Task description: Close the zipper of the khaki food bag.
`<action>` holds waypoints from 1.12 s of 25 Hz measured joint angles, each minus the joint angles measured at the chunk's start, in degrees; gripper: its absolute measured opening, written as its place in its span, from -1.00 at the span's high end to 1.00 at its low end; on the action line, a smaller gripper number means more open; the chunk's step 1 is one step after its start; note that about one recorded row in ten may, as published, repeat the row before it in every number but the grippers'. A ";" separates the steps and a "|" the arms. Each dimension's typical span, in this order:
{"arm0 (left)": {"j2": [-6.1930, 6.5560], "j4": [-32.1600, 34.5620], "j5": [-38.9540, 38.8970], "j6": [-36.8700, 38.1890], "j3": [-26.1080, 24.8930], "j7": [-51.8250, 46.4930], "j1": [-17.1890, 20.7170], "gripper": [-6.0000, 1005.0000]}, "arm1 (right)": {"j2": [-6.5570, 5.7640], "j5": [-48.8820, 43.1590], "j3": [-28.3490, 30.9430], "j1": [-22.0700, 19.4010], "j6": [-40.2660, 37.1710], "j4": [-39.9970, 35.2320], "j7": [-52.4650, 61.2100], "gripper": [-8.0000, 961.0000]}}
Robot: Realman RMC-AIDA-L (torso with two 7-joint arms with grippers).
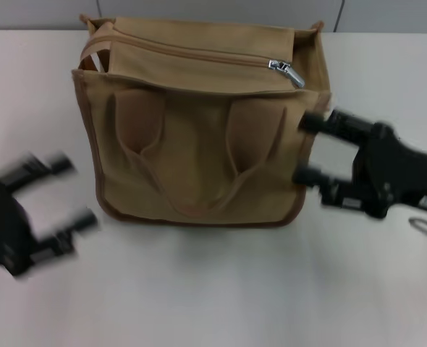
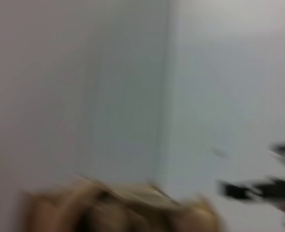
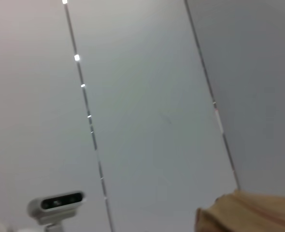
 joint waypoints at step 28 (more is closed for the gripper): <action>-3.29 -1.31 8.62 1.92 8.68 0.77 -7.64 -0.54 | 0.93 -0.28 -19.89 -4.31 -3.20 -5.95 -9.92 -0.68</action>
